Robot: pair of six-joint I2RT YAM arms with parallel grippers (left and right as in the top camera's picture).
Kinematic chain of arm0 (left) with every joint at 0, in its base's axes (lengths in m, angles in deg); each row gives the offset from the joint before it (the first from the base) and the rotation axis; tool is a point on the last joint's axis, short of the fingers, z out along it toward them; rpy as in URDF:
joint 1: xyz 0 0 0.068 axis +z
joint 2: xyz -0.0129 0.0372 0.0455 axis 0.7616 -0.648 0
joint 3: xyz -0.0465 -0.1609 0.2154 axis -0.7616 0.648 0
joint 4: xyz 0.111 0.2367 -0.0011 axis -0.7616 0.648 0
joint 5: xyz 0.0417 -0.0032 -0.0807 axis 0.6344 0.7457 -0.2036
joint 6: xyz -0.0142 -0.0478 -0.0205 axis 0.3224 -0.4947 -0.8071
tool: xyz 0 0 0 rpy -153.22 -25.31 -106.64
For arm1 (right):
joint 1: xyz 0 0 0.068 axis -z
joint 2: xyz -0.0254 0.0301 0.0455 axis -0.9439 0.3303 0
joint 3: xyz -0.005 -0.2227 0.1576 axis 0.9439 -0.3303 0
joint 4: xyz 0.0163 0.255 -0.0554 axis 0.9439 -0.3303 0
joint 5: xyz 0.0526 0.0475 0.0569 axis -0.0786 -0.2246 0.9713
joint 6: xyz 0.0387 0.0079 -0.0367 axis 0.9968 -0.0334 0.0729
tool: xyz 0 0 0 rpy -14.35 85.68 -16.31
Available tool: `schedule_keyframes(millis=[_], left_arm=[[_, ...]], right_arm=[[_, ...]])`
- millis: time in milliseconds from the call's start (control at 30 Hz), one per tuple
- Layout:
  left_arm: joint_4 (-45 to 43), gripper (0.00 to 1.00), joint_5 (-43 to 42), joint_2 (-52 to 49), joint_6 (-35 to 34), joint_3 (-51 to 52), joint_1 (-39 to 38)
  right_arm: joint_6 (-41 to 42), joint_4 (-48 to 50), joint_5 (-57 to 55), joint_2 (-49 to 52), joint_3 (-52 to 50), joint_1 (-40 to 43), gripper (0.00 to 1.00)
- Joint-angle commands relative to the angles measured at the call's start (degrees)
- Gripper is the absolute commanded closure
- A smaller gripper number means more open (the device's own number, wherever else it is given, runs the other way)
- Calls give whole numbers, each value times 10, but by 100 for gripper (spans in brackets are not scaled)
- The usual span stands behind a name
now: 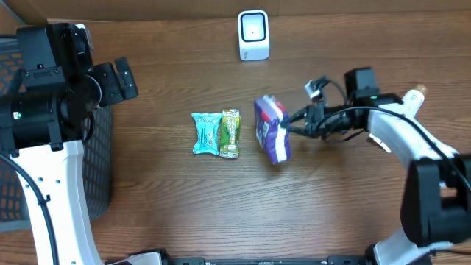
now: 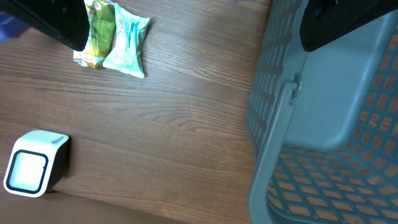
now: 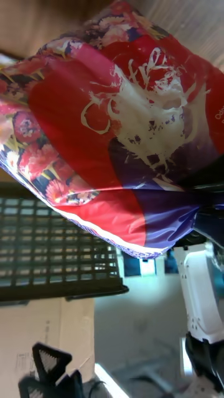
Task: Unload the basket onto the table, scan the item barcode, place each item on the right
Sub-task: 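Lift the purple pack, turn it, and set it back down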
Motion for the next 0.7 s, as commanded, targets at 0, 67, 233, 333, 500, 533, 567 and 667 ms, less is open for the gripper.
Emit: schedule_keyframes(millis=[0,67,233,333,500,533,567,667], left_arm=[[-1,1,-3,-1,11,-1,2],[-1,1,-3,-1,11,-1,2],[-1,0,-3,-1,11,-1,2],[-1,0,-3,-1,11,-1,2],[-1,0,-3,-1,11,-1,2],[-1,0,-3,-1,11,-1,2],[-1,0,-3,-1,11,-1,2],[-1,1,-3,-1,11,-1,2]], right_arm=[[-7,13,-2,10,-1,-1,96],[-4,15,-57,10,-1,0,96],[24,7,-183,15,-1,0,96],[25,3,-213,16,-1,0,96],[43,1,-251,16,-1,3,96],[43,-3,-255,17,-1,6,96],[43,-7,-259,17,-1,9,96],[43,-23,-283,16,-1,24,96]])
